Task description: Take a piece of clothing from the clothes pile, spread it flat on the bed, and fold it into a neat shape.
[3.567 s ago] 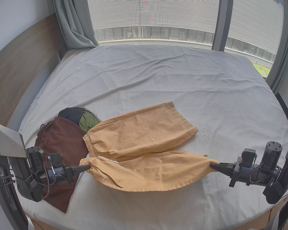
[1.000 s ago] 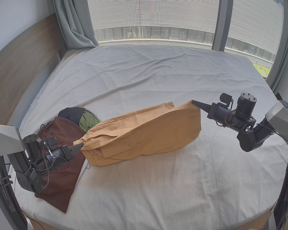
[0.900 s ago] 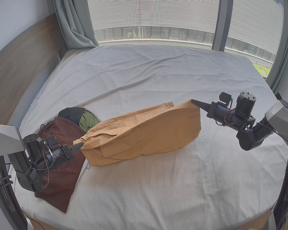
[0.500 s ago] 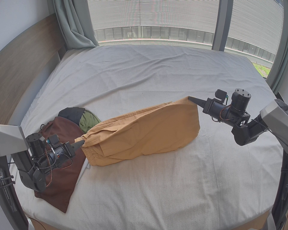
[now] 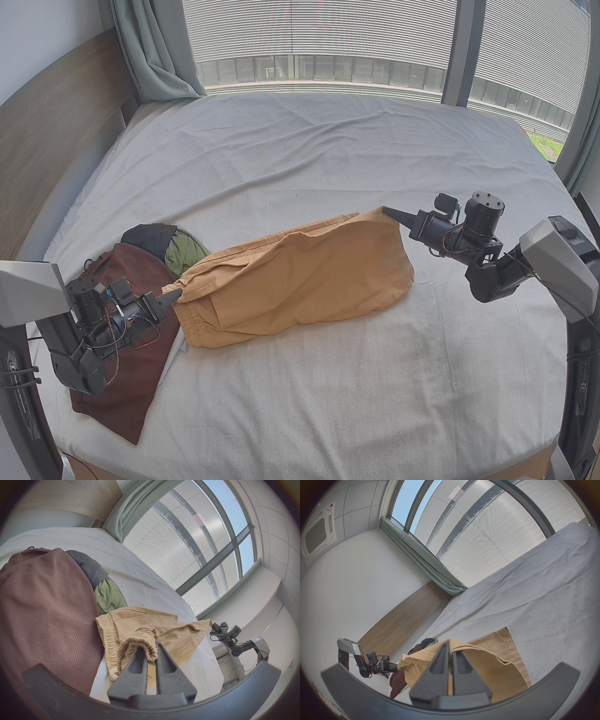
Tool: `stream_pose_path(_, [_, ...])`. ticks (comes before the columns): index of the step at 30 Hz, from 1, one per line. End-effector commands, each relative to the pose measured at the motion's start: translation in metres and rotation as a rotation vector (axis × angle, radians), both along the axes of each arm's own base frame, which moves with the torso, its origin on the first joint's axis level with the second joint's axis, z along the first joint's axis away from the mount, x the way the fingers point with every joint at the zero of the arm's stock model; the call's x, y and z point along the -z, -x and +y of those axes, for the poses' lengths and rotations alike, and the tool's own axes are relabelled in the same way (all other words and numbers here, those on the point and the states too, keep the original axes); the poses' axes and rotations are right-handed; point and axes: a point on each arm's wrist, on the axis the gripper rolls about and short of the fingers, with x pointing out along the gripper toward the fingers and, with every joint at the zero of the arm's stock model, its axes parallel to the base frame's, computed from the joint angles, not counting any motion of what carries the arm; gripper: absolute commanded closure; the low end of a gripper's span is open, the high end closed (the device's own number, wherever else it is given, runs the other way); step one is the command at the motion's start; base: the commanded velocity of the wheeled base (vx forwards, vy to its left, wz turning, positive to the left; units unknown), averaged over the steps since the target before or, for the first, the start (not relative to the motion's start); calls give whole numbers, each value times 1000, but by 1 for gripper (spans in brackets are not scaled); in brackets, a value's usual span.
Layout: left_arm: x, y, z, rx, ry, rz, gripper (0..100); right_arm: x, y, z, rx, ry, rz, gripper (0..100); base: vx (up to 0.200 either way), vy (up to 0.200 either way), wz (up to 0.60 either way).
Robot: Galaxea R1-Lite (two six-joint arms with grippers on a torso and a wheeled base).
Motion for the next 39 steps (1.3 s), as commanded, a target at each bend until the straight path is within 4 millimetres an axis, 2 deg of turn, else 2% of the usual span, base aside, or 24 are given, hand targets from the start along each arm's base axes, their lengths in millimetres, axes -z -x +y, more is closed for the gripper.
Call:
stream_pose_path(1, [7,-8,1,-21,-3,4,100,15,-10,2,0,2,10,100,0,0,0])
stream_pose_path(11, [15,-13,2,-33,-5,14,100,27,-30,4,2,-2,10,100,0,0,0])
stream_pose_path(17, [15,-15,3,-36,-5,9,100,21,-37,6,4,-5,-5,100,0,0,0])
stream_pose_path(18, [16,-15,3,-36,-3,13,0,23,-38,7,5,-5,-3,100,0,0,0])
stream_pose_path(19, [16,-17,3,-39,-3,8,0,23,-40,7,5,-6,-10,100,0,0,0])
stream_pose_path(20, [16,-17,3,-39,-3,5,0,23,-41,7,7,-7,-11,0,0,0,0])
stream_pose_path(26, [12,-28,12,-117,1,-28,0,21,-41,6,10,-8,-6,0,0,0,0])
stream_pose_path(34, [8,-26,10,-119,0,-32,0,12,-32,10,-1,-6,1,0,0,0,0])
stream_pose_path(39, [3,-25,10,-118,-1,-47,0,3,-14,21,-28,3,17,0,0,0,0])
